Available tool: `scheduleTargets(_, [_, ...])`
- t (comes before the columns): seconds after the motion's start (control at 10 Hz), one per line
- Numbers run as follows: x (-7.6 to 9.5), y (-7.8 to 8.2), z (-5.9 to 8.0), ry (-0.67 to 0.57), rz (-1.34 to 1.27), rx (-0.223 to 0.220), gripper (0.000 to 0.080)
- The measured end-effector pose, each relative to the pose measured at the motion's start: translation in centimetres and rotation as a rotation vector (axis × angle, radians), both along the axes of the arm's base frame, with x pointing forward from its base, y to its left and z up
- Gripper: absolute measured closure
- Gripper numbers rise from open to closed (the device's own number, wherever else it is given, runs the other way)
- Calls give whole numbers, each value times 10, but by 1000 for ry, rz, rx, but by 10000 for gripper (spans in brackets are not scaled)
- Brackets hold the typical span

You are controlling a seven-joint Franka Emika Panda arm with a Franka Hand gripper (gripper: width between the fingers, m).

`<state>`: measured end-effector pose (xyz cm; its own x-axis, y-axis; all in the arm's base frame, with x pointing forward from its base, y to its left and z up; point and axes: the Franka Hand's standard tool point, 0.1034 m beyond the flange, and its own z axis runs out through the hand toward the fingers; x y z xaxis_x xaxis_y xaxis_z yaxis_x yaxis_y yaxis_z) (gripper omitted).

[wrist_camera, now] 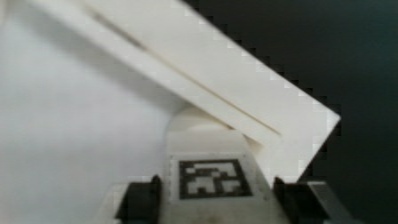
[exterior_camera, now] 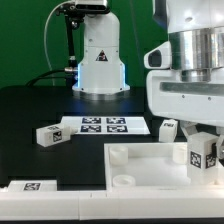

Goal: Assemble square table

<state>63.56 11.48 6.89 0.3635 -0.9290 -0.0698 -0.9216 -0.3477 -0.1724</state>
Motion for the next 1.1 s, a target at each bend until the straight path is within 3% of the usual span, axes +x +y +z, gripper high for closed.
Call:
scheduleTargets(0.1, [0, 0, -1, 16, -149, 47, 511])
scheduleTargets(0.5, [0, 2, -1, 53, -417, 92, 511])
scheduleTargets(0.7, [3, 0, 0, 77, -658, 147, 511])
scheduleTargets(1.0, [2, 0, -1, 73, -686, 147, 510])
scheduleTargets(1.1, [2, 0, -1, 74, -686, 147, 320])
